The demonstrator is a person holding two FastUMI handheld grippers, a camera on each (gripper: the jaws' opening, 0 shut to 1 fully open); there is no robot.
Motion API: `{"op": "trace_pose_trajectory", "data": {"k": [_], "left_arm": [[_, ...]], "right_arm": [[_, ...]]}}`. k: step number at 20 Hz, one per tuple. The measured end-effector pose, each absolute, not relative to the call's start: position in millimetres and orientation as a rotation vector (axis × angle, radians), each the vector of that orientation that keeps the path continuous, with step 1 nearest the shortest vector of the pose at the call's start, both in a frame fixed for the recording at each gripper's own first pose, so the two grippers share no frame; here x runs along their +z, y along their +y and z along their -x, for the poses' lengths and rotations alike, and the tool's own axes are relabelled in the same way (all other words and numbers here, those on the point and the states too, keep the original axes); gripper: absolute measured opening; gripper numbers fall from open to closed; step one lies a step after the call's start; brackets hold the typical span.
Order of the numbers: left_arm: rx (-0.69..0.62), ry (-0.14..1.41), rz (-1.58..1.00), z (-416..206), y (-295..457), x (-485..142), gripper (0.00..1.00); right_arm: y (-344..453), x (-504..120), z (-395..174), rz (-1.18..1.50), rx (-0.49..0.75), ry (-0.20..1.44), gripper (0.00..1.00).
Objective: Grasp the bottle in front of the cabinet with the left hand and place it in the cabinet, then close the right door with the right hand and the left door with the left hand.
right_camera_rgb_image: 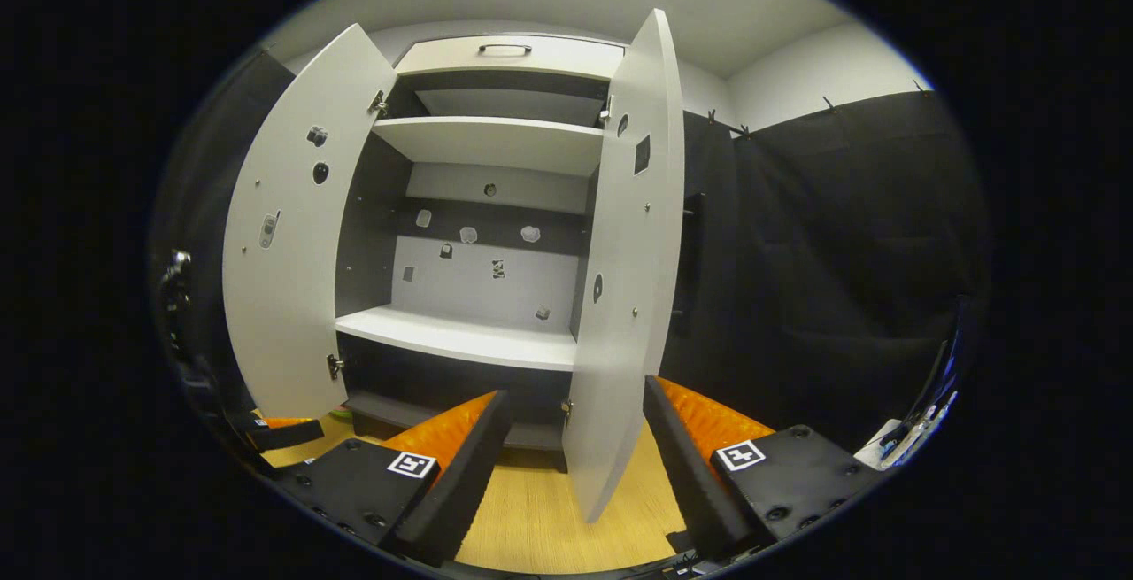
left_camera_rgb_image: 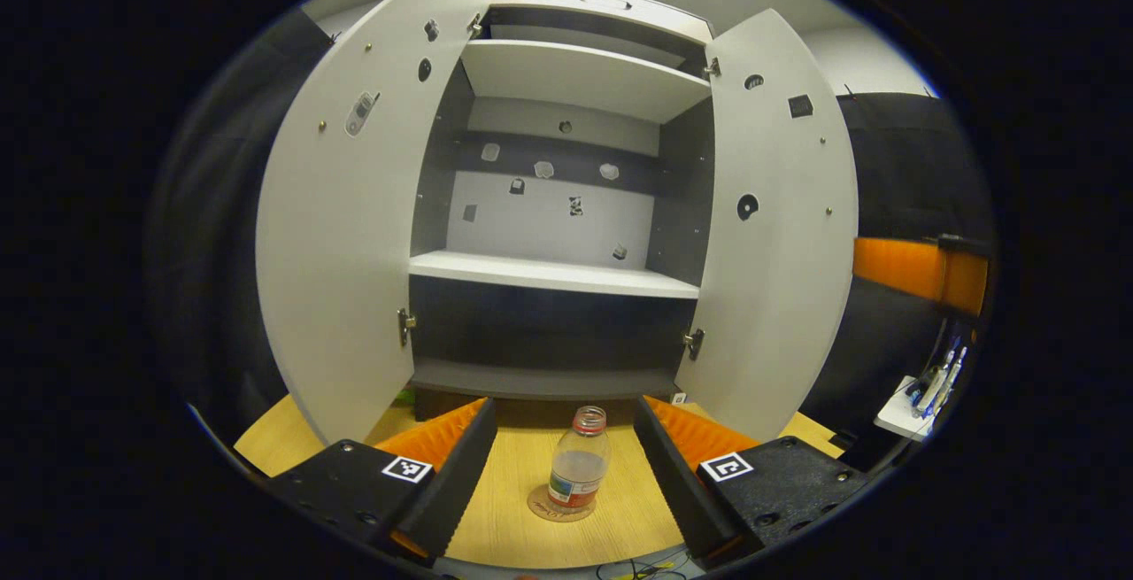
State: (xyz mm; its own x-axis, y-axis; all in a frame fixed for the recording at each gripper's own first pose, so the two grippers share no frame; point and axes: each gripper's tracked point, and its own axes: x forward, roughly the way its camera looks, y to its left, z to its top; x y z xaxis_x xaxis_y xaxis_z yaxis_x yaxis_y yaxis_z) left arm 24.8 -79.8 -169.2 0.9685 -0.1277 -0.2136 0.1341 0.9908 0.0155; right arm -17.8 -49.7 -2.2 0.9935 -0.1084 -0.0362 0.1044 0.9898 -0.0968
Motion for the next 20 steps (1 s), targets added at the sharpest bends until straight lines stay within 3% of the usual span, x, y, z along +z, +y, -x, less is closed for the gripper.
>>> {"op": "trace_pose_trajectory", "data": {"k": [10,20], "left_arm": [[-0.149,0.424,-0.041,-41,-89,-296,0.95],[-0.120,0.565,-0.048,-58,-83,-374,0.96]], "right_arm": [[-76,-17,16,0.103,-0.159,0.086,0.99],[-93,-32,21,0.103,-0.182,0.129,0.99]]}}
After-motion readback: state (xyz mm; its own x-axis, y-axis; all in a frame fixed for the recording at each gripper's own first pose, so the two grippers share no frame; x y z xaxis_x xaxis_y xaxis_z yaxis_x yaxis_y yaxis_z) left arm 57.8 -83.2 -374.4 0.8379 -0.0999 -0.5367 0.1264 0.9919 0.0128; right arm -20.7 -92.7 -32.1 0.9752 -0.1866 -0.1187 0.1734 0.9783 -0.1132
